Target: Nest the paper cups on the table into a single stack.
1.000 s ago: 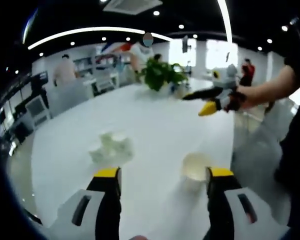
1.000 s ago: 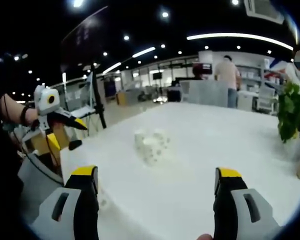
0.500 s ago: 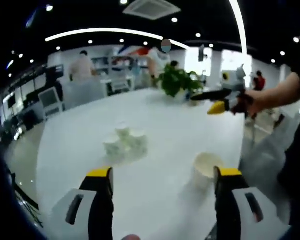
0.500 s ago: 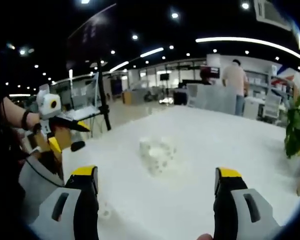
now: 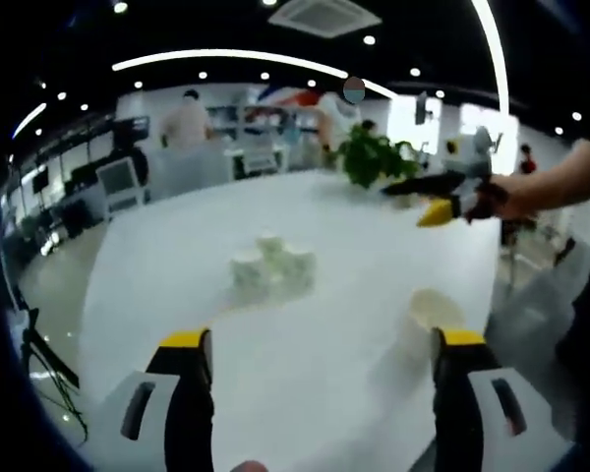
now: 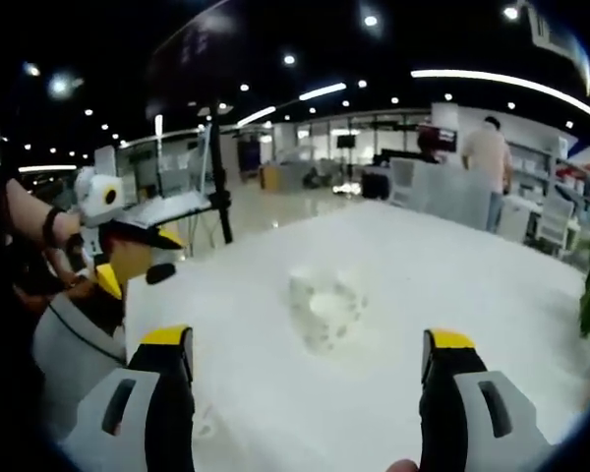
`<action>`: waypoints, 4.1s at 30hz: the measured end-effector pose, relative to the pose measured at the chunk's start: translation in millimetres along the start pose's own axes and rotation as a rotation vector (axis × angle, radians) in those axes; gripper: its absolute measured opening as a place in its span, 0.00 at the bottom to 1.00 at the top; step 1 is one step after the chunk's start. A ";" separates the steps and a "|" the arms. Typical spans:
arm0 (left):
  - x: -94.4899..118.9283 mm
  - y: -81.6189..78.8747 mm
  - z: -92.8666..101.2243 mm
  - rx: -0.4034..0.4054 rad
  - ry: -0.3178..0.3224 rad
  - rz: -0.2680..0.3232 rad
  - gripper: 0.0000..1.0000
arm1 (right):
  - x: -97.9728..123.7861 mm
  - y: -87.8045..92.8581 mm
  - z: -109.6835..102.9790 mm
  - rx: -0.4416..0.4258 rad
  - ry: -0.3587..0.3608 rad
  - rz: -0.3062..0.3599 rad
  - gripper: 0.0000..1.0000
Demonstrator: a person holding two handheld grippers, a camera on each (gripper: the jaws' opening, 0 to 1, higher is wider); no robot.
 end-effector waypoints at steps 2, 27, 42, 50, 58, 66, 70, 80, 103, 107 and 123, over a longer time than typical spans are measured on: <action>2.1 2.8 -4.4 0.012 -0.015 -0.001 0.94 | -8.4 2.2 1.4 0.002 -0.007 -0.014 0.94; 7.9 13.5 -19.9 0.049 -0.092 0.000 0.99 | -123.7 37.8 34.8 0.016 -0.056 -0.181 0.70; 15.7 19.5 -12.4 0.074 -0.100 -0.024 0.99 | -156.5 65.9 47.4 0.028 -0.098 -0.236 0.49; 17.3 24.8 -11.9 0.074 -0.093 -0.043 0.99 | -154.7 67.3 37.5 0.059 -0.124 -0.265 0.42; 16.7 26.6 -14.8 0.092 -0.100 -0.037 0.99 | -153.0 64.4 33.9 0.051 -0.146 -0.269 0.36; 15.9 25.2 -12.4 0.086 -0.089 -0.035 0.99 | -142.9 55.4 31.4 0.024 -0.147 -0.254 0.35; 14.3 19.7 -10.4 0.084 -0.080 -0.022 0.99 | -135.7 42.3 29.2 -0.004 -0.142 -0.210 0.35; 10.7 13.4 -6.3 0.072 -0.044 -0.001 0.99 | -98.0 -9.5 5.4 -0.025 -0.138 -0.077 0.35; 9.4 -6.2 5.2 0.035 0.054 0.030 0.99 | 22.9 -108.4 -58.3 0.048 -0.078 0.191 0.35; 9.0 -6.9 8.4 0.023 0.072 0.025 0.98 | 33.0 -110.7 -61.9 0.022 -0.046 0.219 0.35; 16.7 -31.3 22.5 -0.037 0.110 0.058 0.96 | 46.6 -91.0 -73.7 -0.067 0.005 0.276 0.35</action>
Point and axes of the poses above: the point that each gripper's makers call its tool centre point, and the gripper's own axes: x roughly backward along the fingers, z roughly to its right, y roughly out of its underside, the point moved 5 cm from there along x, roughly backward along the fingers, and after that the axes turned 10 degrees about z, right-handed, at the moved point
